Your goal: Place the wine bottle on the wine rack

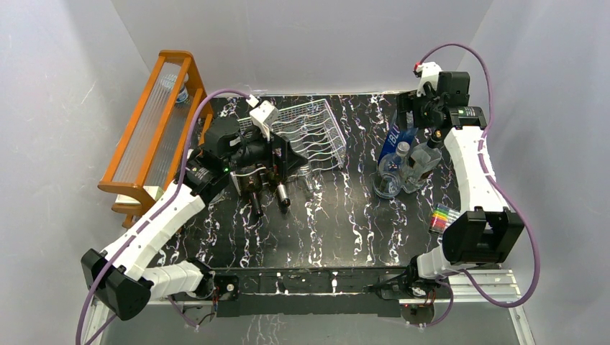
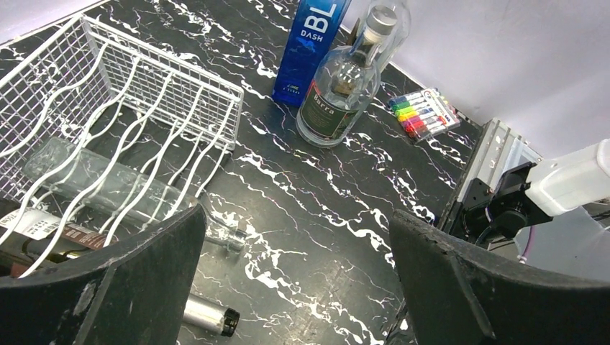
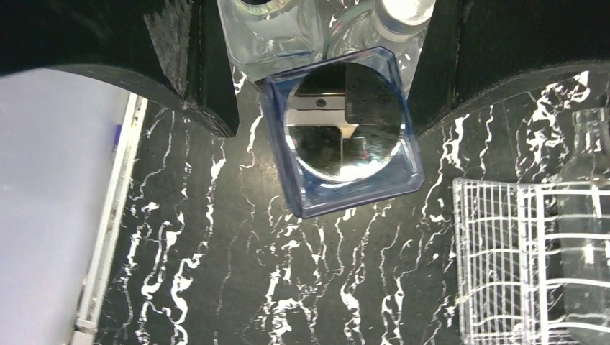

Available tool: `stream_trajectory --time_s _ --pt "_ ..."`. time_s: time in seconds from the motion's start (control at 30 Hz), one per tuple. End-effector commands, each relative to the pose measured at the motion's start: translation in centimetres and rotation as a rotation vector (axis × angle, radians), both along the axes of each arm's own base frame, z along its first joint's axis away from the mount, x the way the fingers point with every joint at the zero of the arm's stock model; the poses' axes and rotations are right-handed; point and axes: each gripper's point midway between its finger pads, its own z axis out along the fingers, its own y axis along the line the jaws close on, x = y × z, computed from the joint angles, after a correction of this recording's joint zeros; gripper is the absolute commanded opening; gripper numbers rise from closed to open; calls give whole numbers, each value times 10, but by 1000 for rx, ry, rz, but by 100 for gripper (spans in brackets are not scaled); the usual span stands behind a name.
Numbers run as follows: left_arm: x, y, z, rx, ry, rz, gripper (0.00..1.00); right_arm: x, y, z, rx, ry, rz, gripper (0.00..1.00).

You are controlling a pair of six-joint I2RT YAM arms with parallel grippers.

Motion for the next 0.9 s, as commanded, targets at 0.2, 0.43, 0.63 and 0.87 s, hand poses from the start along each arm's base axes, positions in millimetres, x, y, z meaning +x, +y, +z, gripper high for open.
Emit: stream_trajectory --time_s 0.2,0.43,0.63,0.87 --pt "-1 -9 5 -36 -4 -46 98 6 17 13 24 -21 121 76" --pt "0 -10 1 -28 3 -48 98 3 14 7 10 0 110 81" --pt "2 -11 -3 -19 6 -48 98 4 11 -2 2 12 93 88" --pt "3 -10 -8 -8 13 -40 98 3 16 -4 -4 19 113 84"
